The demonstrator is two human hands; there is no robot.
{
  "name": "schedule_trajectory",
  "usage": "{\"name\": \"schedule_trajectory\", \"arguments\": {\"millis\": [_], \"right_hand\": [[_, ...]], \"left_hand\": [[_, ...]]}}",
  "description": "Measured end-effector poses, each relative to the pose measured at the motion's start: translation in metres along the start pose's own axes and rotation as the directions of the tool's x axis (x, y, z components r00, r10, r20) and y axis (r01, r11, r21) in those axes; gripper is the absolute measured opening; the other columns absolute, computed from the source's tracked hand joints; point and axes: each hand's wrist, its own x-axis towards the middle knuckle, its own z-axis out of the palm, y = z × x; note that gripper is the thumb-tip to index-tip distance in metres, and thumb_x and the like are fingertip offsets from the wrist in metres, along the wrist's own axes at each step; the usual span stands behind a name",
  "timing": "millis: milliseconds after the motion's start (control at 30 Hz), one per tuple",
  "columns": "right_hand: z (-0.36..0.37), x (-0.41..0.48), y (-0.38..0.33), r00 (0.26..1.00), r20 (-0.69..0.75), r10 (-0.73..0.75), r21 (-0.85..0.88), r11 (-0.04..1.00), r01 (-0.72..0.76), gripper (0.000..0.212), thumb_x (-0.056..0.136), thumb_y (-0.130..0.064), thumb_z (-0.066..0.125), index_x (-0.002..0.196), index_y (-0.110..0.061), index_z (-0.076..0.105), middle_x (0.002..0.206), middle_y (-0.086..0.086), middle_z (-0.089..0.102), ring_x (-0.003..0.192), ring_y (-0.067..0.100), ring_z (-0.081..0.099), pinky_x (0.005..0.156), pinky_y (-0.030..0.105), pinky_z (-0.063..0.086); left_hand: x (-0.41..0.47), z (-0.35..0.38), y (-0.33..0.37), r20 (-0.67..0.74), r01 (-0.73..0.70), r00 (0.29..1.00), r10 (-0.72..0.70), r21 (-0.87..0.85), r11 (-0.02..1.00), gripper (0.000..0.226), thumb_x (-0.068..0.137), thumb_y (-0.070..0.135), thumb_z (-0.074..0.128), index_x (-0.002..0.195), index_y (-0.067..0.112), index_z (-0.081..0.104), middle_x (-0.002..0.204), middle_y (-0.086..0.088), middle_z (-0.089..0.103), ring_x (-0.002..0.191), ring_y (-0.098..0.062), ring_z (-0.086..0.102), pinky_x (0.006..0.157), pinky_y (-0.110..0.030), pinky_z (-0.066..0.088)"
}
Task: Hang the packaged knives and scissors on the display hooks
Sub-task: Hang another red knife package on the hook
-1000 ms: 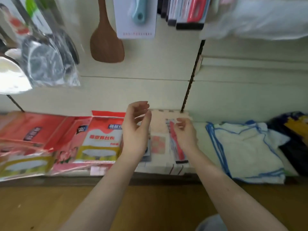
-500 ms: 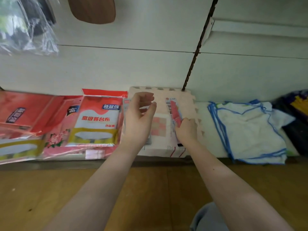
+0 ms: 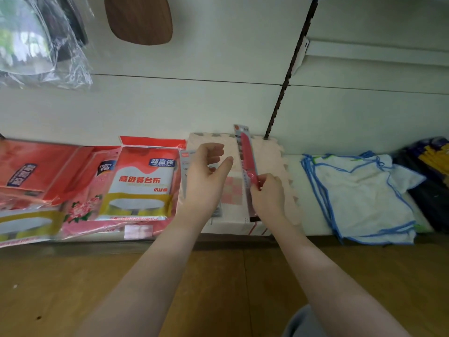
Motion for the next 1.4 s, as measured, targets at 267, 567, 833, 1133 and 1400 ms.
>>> {"name": "schedule_trajectory", "arguments": {"millis": [267,567,833,1133,1400], "right_hand": [[-0.029,-0.059,-0.034,0.980,0.049,-0.194,0.207,0.962,0.180,0.018,0.087,-0.034,0.058,0.099,-0.025,0.048,0.102,-0.004,0.056,0.088,0.007,0.059,0.073,0.022,0.055],[-0.047,-0.061,-0.041,0.964,-0.063,-0.260,0.284,0.921,0.267,0.030,0.086,-0.037,0.059,0.109,-0.022,0.047,0.111,-0.001,0.050,0.093,0.007,0.051,0.068,0.005,0.044],[-0.080,-0.032,-0.089,0.940,0.023,-0.339,0.710,0.668,0.223,0.028,0.093,-0.014,0.052,0.120,-0.009,0.049,0.098,-0.001,0.062,0.083,-0.001,0.063,0.067,0.010,0.049],[-0.117,-0.033,-0.122,0.891,-0.118,-0.439,0.754,0.544,0.368,0.019,0.092,-0.008,0.051,0.093,-0.027,0.053,0.090,-0.006,0.063,0.079,0.000,0.062,0.070,0.015,0.047],[-0.182,-0.037,-0.176,0.793,-0.250,-0.555,0.748,0.409,0.523,0.014,0.092,-0.005,0.050,0.095,-0.019,0.051,0.090,0.003,0.063,0.075,0.001,0.063,0.076,0.027,0.049]], "left_hand": [[0.002,0.011,0.001,0.003,0.070,0.998,-0.070,-0.079,0.994,0.038,0.089,0.027,0.057,0.124,0.016,0.046,0.115,0.005,0.056,0.105,-0.012,0.058,0.080,-0.025,0.053],[-0.003,0.010,0.011,-0.064,-0.072,0.996,0.058,-0.230,0.970,0.010,0.092,0.014,0.053,0.086,0.022,0.056,0.077,0.009,0.058,0.075,-0.009,0.062,0.068,-0.030,0.057],[-0.013,0.011,0.024,0.013,-0.138,0.989,0.147,-0.268,0.953,0.011,0.090,0.010,0.055,0.090,0.020,0.060,0.071,0.017,0.064,0.071,-0.009,0.065,0.063,-0.026,0.055],[-0.010,-0.001,0.093,-0.039,-0.268,0.962,0.269,-0.291,0.919,0.012,0.091,0.015,0.056,0.096,0.025,0.057,0.082,0.004,0.065,0.075,-0.008,0.065,0.064,-0.021,0.052],[0.003,-0.010,0.182,-0.091,-0.460,0.888,0.451,-0.204,0.864,0.021,0.088,0.002,0.056,0.089,0.023,0.056,0.077,0.007,0.057,0.062,0.003,0.056,0.059,-0.014,0.050]]}}
